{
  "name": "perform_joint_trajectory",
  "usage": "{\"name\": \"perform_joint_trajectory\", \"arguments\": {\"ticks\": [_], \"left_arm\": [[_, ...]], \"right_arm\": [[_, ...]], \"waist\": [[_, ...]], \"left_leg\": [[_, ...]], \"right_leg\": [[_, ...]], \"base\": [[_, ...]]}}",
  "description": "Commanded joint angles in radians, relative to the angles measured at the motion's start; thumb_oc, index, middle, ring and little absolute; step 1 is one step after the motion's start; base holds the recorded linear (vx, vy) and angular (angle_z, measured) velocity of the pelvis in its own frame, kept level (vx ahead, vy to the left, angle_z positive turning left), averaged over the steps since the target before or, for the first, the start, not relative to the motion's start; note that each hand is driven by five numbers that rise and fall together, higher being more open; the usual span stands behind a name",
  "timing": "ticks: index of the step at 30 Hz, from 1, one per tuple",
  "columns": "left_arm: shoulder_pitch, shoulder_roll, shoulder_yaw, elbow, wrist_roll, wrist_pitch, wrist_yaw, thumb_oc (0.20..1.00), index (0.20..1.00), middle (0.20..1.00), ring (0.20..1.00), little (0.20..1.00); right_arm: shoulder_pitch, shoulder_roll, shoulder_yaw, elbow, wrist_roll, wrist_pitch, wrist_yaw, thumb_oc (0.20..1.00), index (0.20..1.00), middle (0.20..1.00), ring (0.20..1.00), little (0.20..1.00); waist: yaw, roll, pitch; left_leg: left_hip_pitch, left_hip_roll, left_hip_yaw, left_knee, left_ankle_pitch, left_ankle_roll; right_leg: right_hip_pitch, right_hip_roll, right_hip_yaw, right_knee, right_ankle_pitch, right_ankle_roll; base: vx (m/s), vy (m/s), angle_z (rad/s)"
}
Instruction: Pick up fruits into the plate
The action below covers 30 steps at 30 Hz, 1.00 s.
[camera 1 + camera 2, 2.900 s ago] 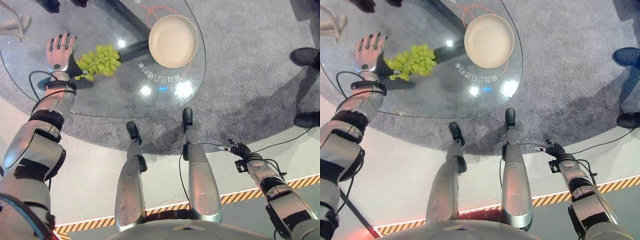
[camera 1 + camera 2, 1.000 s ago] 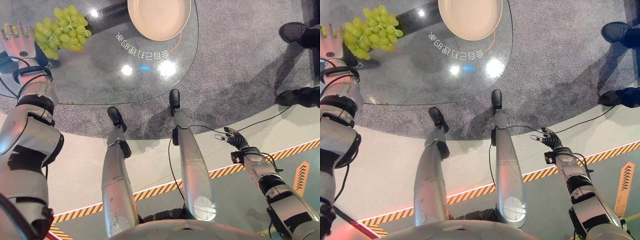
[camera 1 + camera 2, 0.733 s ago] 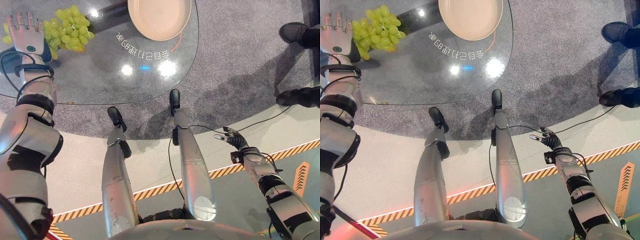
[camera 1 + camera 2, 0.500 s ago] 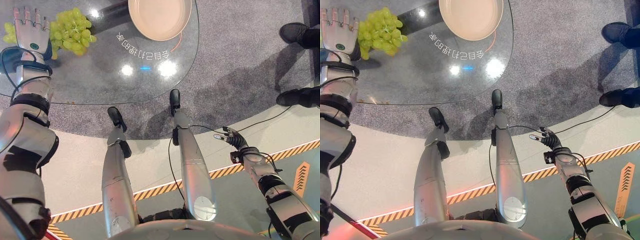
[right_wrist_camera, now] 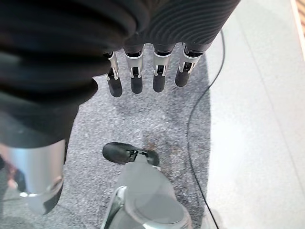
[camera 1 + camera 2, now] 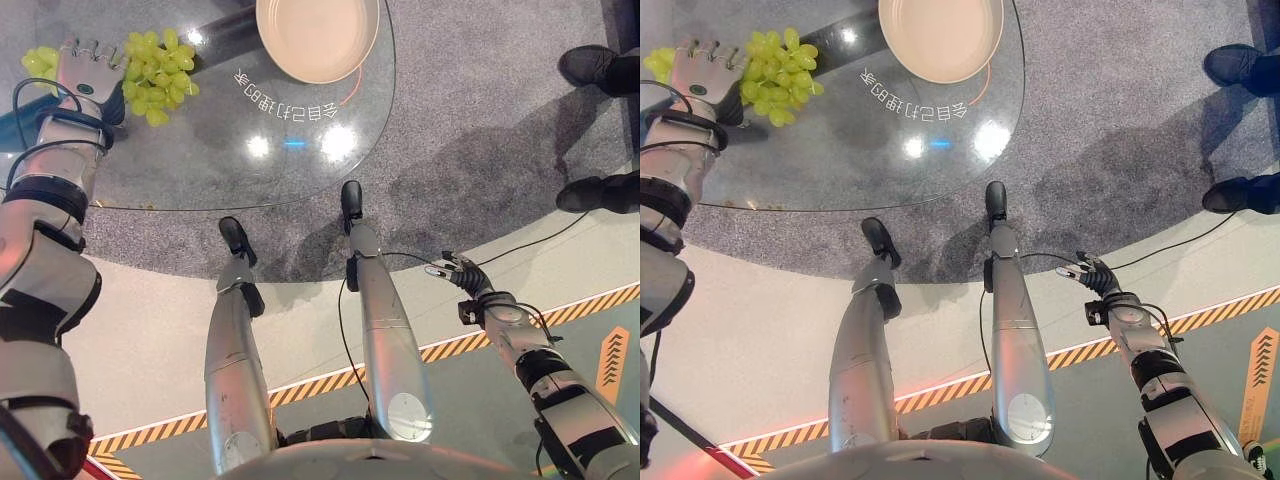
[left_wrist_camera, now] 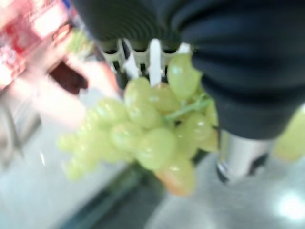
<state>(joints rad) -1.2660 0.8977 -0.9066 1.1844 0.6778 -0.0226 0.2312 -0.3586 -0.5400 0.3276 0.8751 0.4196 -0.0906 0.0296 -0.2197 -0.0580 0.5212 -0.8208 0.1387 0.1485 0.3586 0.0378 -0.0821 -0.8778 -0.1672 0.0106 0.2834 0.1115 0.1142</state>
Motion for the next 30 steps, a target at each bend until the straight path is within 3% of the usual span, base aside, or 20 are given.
{"name": "perform_joint_trajectory", "arguments": {"ticks": [1,2,4,5,6,7,8,14,20,23,27,30], "left_arm": [[0.138,-0.091,-0.031,-0.051,-0.226,-0.096,-0.261,1.0,1.0,1.0,1.0,1.0],[0.144,-0.095,-0.025,-0.059,-0.284,-0.082,-0.278,1.0,1.0,1.0,1.0,1.0],[0.156,-0.103,0.012,-0.074,-0.351,-0.065,-0.321,0.805,0.805,0.805,0.805,0.805],[0.156,-0.103,0.012,-0.074,-0.351,-0.065,-0.321,0.805,0.805,0.805,0.805,0.805],[0.171,-0.117,0.04,-0.068,-0.44,-0.048,-0.352,0.526,0.526,0.526,0.526,0.526],[0.174,-0.122,0.059,-0.064,-0.485,-0.044,-0.359,0.288,0.288,0.288,0.288,0.288],[0.169,-0.124,0.077,-0.062,-0.522,-0.038,-0.37,0.2,0.2,0.2,0.2,0.2],[0.208,-0.146,0.147,-0.037,-0.54,-0.039,-0.449,0.2,0.2,0.2,0.2,0.2],[0.233,-0.159,0.134,-0.009,-0.428,0.013,-0.385,0.2,0.2,0.2,0.2,0.2],[0.245,-0.161,0.13,0.012,-0.383,0.033,-0.303,0.2,0.2,0.2,0.2,0.2],[0.28,-0.176,0.179,0.027,-0.49,0.064,-0.206,0.2,0.2,0.2,0.2,0.2],[0.322,-0.201,0.278,0.039,-0.644,0.023,-0.141,0.2,0.2,0.2,0.2,0.2]], "right_arm": [[0.109,-0.069,-0.012,-0.065,0.033,0.015,-0.013,1.0,1.0,1.0,1.0,1.0],[0.113,-0.066,-0.013,-0.067,0.032,0.013,-0.014,1.0,1.0,1.0,1.0,1.0],[0.126,-0.062,-0.023,-0.075,0.028,0.011,-0.014,1.0,1.0,1.0,1.0,1.0],[0.126,-0.062,-0.023,-0.075,0.028,0.011,-0.014,1.0,1.0,1.0,1.0,1.0],[0.14,-0.056,-0.024,-0.07,0.031,0.005,-0.014,1.0,1.0,1.0,1.0,1.0],[0.143,-0.054,-0.026,-0.07,0.033,0.004,-0.015,1.0,1.0,1.0,1.0,1.0],[0.137,-0.052,-0.032,-0.073,0.033,0.004,-0.016,1.0,1.0,1.0,1.0,1.0],[0.152,-0.033,-0.04,-0.102,0.04,0.017,-0.03,1.0,1.0,1.0,1.0,1.0],[0.146,-0.035,-0.039,-0.115,0.058,0.019,-0.036,1.0,1.0,1.0,1.0,1.0],[0.144,-0.035,-0.037,-0.12,0.069,0.014,-0.041,1.0,1.0,1.0,1.0,1.0],[0.158,-0.023,-0.03,-0.146,0.075,0.003,-0.056,1.0,1.0,1.0,1.0,1.0],[0.174,0.001,-0.024,-0.169,0.076,-0.012,-0.073,1.0,1.0,1.0,1.0,1.0]], "waist": [[-0.029,-0.006,-0.001],[-0.029,-0.006,-0.001],[-0.03,-0.007,-0.001],[-0.03,-0.007,-0.001],[-0.027,-0.006,-0.001],[-0.027,-0.008,-0.001],[-0.031,-0.013,-0.001],[-0.031,-0.028,-0.001],[-0.031,-0.038,-0.001],[-0.03,-0.044,-0.001],[-0.027,-0.049,-0.001],[-0.018,-0.055,-0.001]], "left_leg": [[-0.007,-0.096,0.021,0.053,-0.097,0.032],[-0.005,-0.095,0.022,0.052,-0.096,0.032],[0.002,-0.096,0.024,0.048,-0.096,0.035],[0.002,-0.096,0.024,0.048,-0.096,0.035],[0.025,-0.093,0.013,0.06,-0.134,0.03],[0.027,-0.092,0.013,0.06,-0.135,0.03],[0.007,-0.095,0.024,0.048,-0.097,0.036],[0.024,-0.095,0.024,0.04,-0.1,0.039],[0.041,-0.091,0.026,0.032,-0.102,0.04],[0.049,-0.09,0.026,0.037,-0.104,0.038],[0.068,-0.089,0.026,0.03,-0.102,0.036],[0.089,-0.09,0.023,0.02,-0.101,0.036]], "right_leg": [[0.013,0.117,-0.012,0.054,-0.07,-0.045],[0.015,0.118,-0.011,0.053,-0.07,-0.044],[0.02,0.121,-0.009,0.051,-0.071,-0.045],[0.02,0.121,-0.009,0.051,-0.071,-0.045],[0.045,0.127,-0.008,0.064,-0.106,-0.04],[0.049,0.128,-0.007,0.063,-0.107,-0.04],[0.029,0.125,-0.005,0.051,-0.073,-0.045],[0.046,0.132,-0.007,0.041,-0.07,-0.044],[0.062,0.134,-0.01,0.038,-0.069,-0.042],[0.072,0.134,-0.012,0.04,-0.071,-0.043],[0.094,0.135,-0.013,0.036,-0.075,-0.045],[0.115,0.139,-0.019,0.037,-0.084,-0.048]], "base": [[-0.07,-0.024,0.01],[-0.07,-0.029,0.01],[0.0,0.0,0.0],[0.07,-0.007,0.02],[0.07,-0.013,-0.01],[0.0,-0.041,-0.01],[-0.07,-0.053,-0.02],[-0.02,-0.042,0.02],[0.0,-0.009,0.01],[0.0,0.0,0.0],[0.0,0.0,0.0],[-0.01,-0.038,-0.01]]}}
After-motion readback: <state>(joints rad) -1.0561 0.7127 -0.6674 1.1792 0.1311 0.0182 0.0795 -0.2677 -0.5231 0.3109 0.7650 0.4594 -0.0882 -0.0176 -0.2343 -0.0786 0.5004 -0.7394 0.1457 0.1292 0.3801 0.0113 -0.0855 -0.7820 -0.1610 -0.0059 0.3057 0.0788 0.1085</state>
